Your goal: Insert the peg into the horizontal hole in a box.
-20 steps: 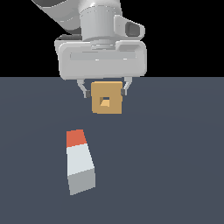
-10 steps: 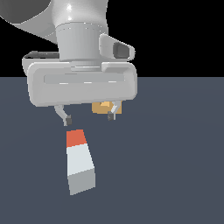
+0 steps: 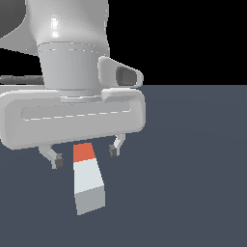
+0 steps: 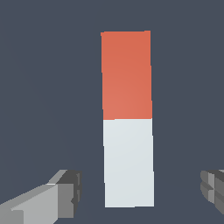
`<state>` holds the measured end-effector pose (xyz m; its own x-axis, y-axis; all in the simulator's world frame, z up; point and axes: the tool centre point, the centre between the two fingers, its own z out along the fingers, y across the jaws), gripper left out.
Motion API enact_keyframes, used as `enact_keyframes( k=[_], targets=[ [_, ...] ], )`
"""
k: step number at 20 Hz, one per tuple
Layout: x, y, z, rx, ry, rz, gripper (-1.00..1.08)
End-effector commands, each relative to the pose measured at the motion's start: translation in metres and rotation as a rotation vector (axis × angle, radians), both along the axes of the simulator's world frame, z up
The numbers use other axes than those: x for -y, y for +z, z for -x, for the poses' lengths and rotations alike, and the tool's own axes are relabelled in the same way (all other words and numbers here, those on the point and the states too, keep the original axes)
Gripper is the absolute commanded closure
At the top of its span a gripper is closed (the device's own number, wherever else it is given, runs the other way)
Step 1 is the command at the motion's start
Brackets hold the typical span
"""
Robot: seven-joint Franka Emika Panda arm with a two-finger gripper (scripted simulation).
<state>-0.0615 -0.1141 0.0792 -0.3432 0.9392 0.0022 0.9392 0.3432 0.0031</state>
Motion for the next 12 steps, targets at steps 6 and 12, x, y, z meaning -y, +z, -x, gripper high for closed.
enact_keyframes(
  k=[6,12],
  targets=[
    [0.0109,-0.007,0.0012,-0.002,0.024,0.003,-0.92],
    [0.0107,-0.0121,0.0016,-0.003,0.022,0.003,-0.92]
  ],
)
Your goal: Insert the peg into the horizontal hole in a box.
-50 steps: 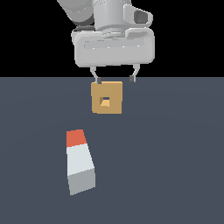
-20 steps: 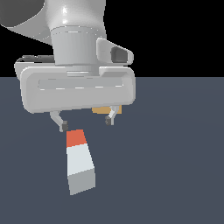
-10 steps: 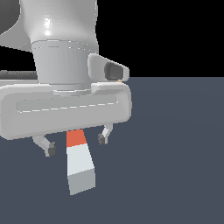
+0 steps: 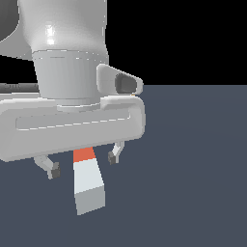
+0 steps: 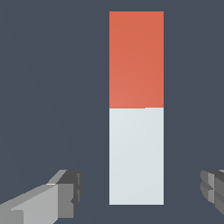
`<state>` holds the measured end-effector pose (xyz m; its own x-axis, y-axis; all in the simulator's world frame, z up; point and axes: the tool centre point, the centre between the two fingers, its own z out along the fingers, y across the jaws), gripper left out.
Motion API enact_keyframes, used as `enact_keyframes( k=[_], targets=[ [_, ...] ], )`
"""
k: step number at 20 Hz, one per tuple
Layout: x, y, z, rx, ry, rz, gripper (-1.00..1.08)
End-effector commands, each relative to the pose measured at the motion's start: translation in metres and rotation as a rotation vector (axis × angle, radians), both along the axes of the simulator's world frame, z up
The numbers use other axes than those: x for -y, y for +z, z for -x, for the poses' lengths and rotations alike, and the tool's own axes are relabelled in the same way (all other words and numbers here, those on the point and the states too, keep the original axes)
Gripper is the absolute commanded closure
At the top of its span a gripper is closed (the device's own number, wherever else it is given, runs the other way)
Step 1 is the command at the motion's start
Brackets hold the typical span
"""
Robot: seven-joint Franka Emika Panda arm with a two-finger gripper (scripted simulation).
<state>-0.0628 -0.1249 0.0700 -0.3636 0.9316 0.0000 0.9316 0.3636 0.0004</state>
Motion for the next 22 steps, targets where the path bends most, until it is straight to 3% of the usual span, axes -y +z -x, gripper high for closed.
enact_keyframes(
  k=[1,14,15,22],
  targets=[
    [0.0,-0.006,0.0,-0.001,0.0,0.0,-0.92],
    [0.0,-0.048,0.0,0.0,0.002,0.0,-0.92],
    [0.0,-0.048,0.0,0.0,0.002,0.0,1.08],
    [0.0,-0.048,0.0,0.0,0.002,0.0,1.08]
  ],
)
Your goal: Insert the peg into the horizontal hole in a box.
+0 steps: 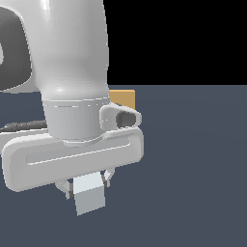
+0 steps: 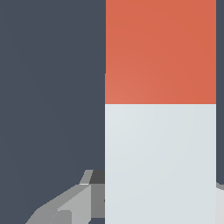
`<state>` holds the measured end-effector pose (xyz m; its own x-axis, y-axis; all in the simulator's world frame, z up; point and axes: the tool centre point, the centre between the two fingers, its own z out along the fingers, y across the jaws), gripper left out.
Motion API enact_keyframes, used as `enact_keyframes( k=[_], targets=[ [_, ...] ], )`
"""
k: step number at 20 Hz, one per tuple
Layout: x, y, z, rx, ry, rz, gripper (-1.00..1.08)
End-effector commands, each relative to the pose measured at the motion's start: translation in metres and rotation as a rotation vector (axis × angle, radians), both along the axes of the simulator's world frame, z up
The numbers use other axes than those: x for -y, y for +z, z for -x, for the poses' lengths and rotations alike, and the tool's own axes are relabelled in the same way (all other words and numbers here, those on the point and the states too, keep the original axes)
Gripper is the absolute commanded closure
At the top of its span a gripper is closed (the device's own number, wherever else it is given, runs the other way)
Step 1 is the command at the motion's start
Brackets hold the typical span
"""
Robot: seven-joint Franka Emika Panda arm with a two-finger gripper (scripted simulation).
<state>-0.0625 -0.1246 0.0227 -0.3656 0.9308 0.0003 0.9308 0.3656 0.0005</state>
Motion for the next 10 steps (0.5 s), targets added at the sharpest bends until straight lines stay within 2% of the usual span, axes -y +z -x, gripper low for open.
enact_keyframes(
  k=[1,10],
  targets=[
    [0.0,0.0,0.0,0.0,0.0,0.0,1.08],
    [-0.011,0.002,0.002,0.0,-0.016,0.0,1.08]
  ],
)
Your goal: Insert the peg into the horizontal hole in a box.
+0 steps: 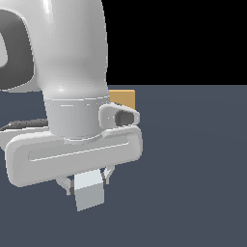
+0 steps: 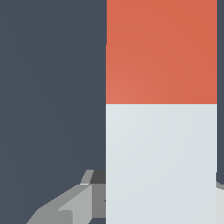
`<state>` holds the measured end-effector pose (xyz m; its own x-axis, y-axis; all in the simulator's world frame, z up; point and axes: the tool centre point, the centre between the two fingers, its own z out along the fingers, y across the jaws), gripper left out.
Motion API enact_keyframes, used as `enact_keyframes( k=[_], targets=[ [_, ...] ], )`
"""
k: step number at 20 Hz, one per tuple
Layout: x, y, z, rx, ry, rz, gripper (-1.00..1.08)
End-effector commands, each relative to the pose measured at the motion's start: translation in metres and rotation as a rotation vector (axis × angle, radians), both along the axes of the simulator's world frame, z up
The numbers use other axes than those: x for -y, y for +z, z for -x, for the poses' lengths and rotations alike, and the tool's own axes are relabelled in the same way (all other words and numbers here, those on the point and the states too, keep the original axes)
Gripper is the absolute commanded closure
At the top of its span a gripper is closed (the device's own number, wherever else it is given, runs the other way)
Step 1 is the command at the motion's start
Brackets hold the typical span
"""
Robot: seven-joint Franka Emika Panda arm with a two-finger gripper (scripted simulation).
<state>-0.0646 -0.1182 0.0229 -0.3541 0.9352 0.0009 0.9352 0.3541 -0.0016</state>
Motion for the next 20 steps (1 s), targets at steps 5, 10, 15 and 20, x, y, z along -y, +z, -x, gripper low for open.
enact_keyframes(
  k=[5,10,15,20],
  targets=[
    [-0.025,0.005,0.002,0.002,-0.035,0.0,1.08],
    [-0.055,0.01,0.005,0.002,-0.081,0.0,1.08],
    [-0.094,0.016,0.006,0.002,-0.14,0.0,1.08],
    [-0.134,0.022,0.004,0.002,-0.199,0.0,1.08]
  ],
)
